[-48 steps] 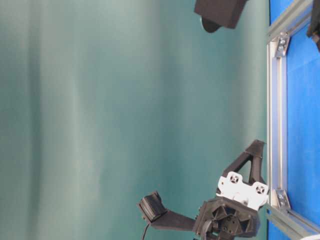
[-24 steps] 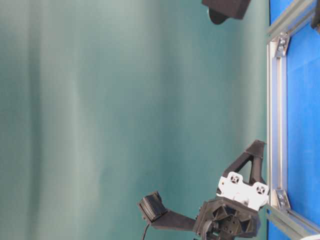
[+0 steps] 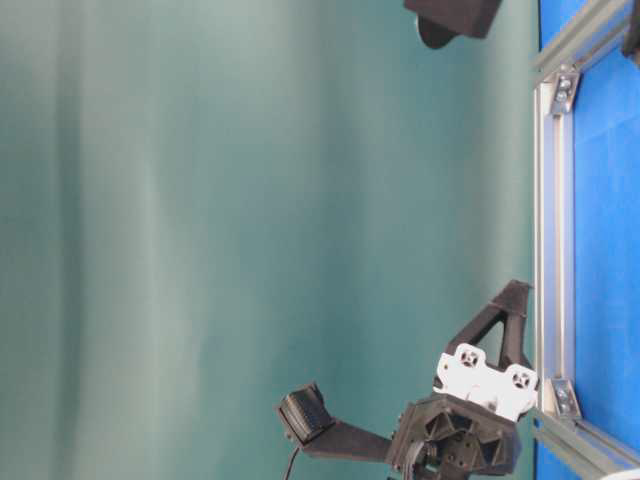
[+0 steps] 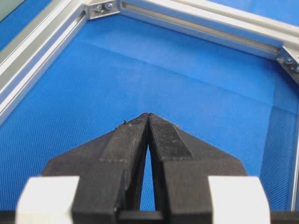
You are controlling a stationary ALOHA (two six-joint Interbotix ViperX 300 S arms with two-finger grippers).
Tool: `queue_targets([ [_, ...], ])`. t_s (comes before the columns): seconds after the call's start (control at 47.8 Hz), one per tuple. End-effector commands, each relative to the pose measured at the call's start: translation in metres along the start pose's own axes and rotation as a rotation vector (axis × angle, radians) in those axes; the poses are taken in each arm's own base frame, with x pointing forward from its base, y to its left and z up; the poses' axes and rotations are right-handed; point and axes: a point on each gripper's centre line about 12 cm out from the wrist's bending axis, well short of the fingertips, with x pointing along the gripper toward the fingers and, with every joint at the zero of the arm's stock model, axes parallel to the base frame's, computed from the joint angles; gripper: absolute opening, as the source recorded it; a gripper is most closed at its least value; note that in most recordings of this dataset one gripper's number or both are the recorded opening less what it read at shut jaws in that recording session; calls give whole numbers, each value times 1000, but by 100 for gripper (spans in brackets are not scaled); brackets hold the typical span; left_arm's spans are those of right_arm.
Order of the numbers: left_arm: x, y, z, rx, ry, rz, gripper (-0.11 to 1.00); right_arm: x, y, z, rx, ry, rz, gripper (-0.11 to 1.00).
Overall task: Insert the wire through the string loop located on the left side.
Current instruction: 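Carry the cable plug with the right gripper toward the white zip-tie loop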
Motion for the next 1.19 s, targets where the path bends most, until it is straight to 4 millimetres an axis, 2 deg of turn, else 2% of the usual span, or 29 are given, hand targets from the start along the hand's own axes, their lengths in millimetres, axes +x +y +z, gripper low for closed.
queue_targets([
  [0.0, -2, -1, 15, -2, -46, -6, 0, -6, 3, 29, 2, -70, 7, 0],
  [0.126, -3, -1, 15, -2, -44, -6, 0, -16, 5, 48, -3, -72, 8, 0],
  [0.356, -3, -5, 14, -3, -44, -17, 0, -32, 7, 71, -6, -62, 8, 0],
  [1.172, -3, -6, 14, -4, -42, -18, 0, -33, 7, 70, -8, -47, 6, 0],
])
